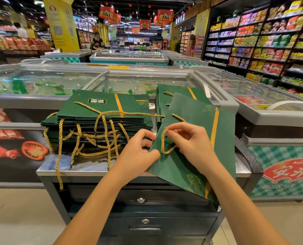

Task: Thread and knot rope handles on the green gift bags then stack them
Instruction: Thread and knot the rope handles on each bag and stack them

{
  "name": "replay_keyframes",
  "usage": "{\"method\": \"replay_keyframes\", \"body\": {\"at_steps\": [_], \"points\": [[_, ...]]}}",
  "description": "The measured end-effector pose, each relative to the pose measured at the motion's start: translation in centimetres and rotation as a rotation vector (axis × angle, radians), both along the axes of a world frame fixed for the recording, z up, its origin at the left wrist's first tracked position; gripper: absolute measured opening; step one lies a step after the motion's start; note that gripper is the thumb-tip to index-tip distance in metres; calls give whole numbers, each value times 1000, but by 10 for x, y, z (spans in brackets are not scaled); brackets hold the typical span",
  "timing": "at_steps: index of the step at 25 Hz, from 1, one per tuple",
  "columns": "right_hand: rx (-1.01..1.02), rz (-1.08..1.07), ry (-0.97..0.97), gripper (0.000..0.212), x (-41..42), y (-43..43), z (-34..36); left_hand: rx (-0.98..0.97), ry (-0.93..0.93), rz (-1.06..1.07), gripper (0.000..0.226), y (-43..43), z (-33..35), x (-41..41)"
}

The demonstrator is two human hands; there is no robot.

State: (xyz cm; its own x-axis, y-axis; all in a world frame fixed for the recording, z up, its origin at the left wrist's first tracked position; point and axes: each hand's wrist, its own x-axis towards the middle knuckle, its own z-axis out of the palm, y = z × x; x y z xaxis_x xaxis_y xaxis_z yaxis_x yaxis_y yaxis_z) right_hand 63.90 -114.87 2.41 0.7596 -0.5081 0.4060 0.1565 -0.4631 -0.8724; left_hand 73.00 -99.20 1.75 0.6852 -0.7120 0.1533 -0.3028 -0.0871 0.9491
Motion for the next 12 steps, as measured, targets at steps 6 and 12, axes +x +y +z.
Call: {"method": "replay_keyframes", "body": {"at_steps": [6, 12], "points": [[162, 21, -45, 14, 0, -3, -2, -8, 28, 1, 24, -1, -1, 0], [-26, -23, -45, 9, 0, -3, -6, -47, 40, 9, 15, -2, -3, 3]]}}
